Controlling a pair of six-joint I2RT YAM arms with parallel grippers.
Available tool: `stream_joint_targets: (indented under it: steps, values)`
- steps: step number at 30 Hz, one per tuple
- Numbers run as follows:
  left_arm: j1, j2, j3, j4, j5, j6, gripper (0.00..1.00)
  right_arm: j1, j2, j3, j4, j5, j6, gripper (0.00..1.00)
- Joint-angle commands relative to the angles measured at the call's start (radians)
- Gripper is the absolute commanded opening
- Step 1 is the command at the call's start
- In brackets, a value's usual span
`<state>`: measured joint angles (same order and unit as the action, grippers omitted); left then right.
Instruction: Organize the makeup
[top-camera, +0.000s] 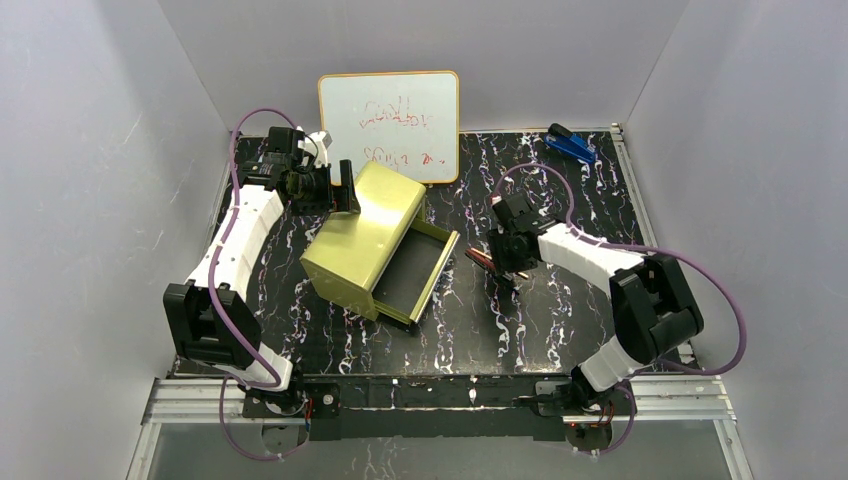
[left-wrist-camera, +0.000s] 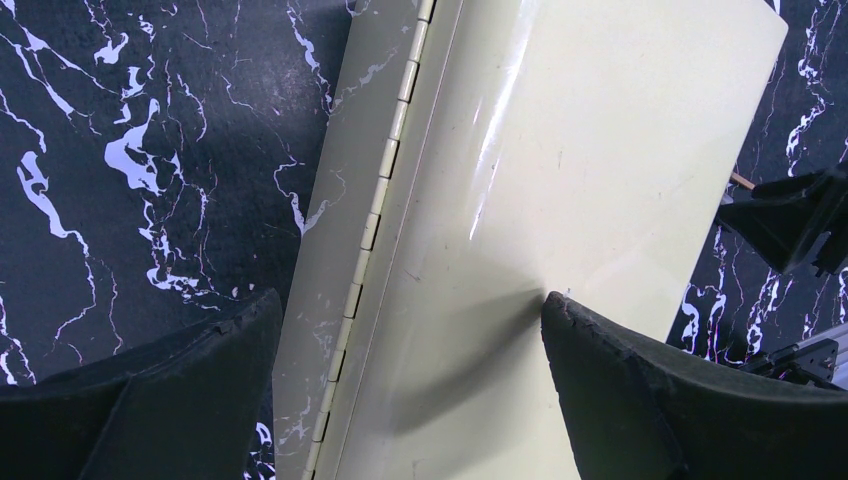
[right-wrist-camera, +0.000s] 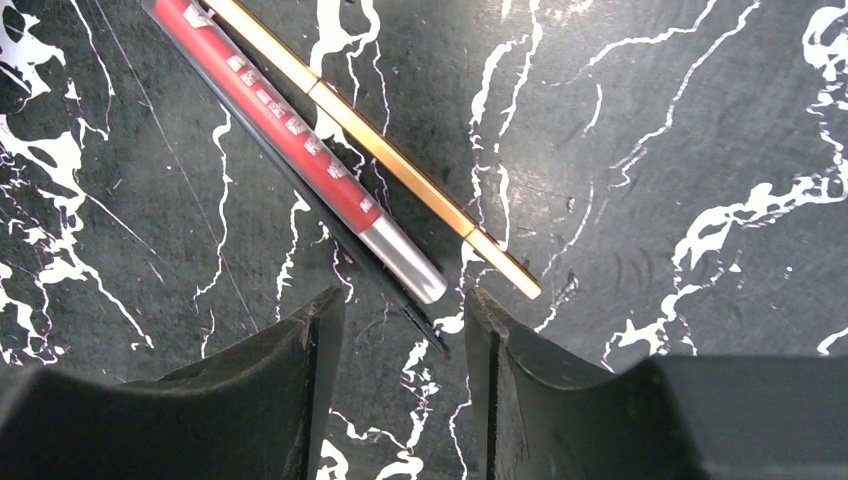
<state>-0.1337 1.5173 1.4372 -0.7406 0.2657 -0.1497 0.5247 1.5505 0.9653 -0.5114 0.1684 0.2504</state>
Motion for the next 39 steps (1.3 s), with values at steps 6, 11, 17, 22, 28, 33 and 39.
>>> stream_joint_targets:
  steps: [6,11,17,22,28,33,39]
  values:
    - [0.006,0.000,-0.026,-0.063,-0.096,0.038,0.98,-0.001,0.088,-0.012,0.091,-0.038,-0.008,0.54]
    - [0.006,0.004,-0.025,-0.063,-0.096,0.039,0.98,-0.001,0.123,-0.002,0.123,-0.038,-0.011,0.54]
    - [0.006,0.008,-0.022,-0.065,-0.100,0.039,0.98,-0.001,0.135,0.036,0.135,-0.032,-0.022,0.41]
    - [0.006,0.011,-0.023,-0.065,-0.097,0.041,0.98,-0.001,0.171,0.070,0.133,-0.038,-0.044,0.28]
    - [0.006,0.002,-0.030,-0.062,-0.102,0.041,0.98,-0.001,0.218,0.094,0.142,-0.062,-0.044,0.01]
    - [0.006,0.001,-0.028,-0.063,-0.109,0.042,0.98,0.000,0.208,0.118,0.125,-0.058,-0.042,0.01]
    - [0.006,0.010,-0.019,-0.065,-0.103,0.043,0.98,-0.001,0.146,0.167,0.063,-0.002,-0.059,0.01]
